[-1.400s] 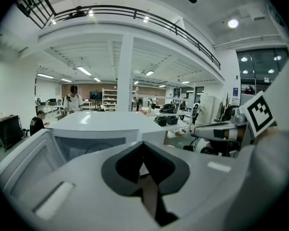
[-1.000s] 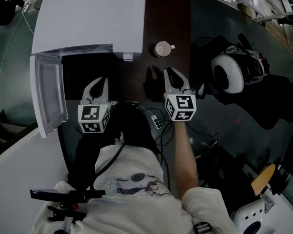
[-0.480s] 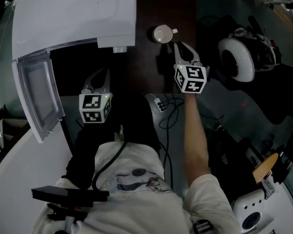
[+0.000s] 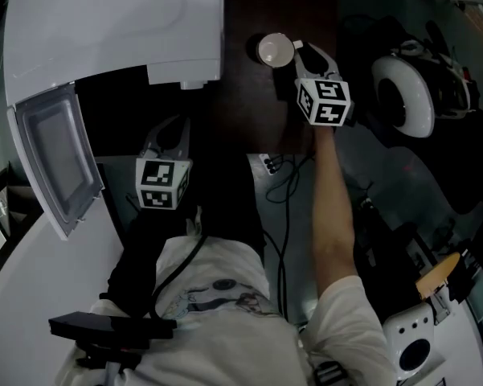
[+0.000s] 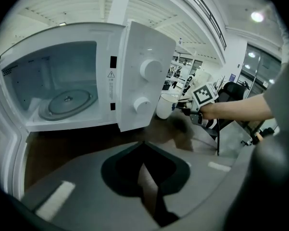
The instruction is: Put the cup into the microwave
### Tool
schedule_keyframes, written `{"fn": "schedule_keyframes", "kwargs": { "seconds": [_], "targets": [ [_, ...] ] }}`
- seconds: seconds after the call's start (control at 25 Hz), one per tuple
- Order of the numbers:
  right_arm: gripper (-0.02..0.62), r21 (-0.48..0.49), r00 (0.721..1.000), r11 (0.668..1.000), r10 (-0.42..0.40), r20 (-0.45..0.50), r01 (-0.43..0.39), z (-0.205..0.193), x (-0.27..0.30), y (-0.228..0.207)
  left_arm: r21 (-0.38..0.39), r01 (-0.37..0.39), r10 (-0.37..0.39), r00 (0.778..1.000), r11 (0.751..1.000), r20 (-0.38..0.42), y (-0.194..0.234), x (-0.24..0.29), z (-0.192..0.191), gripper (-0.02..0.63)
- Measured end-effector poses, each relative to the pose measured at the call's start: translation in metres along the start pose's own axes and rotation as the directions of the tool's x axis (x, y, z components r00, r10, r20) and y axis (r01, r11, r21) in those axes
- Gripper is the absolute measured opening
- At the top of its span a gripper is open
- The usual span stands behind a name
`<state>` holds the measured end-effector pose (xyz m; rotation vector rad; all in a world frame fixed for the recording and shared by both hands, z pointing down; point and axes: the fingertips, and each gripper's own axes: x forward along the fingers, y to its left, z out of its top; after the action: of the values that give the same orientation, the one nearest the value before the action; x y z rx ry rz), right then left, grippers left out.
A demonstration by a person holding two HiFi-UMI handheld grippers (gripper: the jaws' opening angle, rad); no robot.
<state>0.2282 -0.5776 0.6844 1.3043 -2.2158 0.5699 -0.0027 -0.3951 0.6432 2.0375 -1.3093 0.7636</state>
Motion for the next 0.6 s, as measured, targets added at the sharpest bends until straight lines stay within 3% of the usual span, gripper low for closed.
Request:
{"fn": "schedule_keyframes", "kwargs": {
  "seconds": [0.2,0.36,0.6],
  "targets": [
    [0.093,-0.009,0.999,0.999,0.036,0.028,-0.035,0.010,0.007,-0.006,0.003,-0.013,0.013,1.000,1.000,-0.028,-0.004,-0.001,-0.003,0.000],
    [0.041,-0.039,0.996,0.997,0.075,0.044,-0.074,0.010,0.007,0.002,0.000,-0.013,0.013,0.999,1.000,-0.035,-0.003,-0.002,-0.008,0.000],
    [0.037,0.051,0.996,0.996,0.071,0.054,-0.074,0.004,0.001,0.002,-0.001,-0.007,0.007,0.999,1.000,-0.040,-0.008,-0.005,-0.011,0.000]
  ]
}}
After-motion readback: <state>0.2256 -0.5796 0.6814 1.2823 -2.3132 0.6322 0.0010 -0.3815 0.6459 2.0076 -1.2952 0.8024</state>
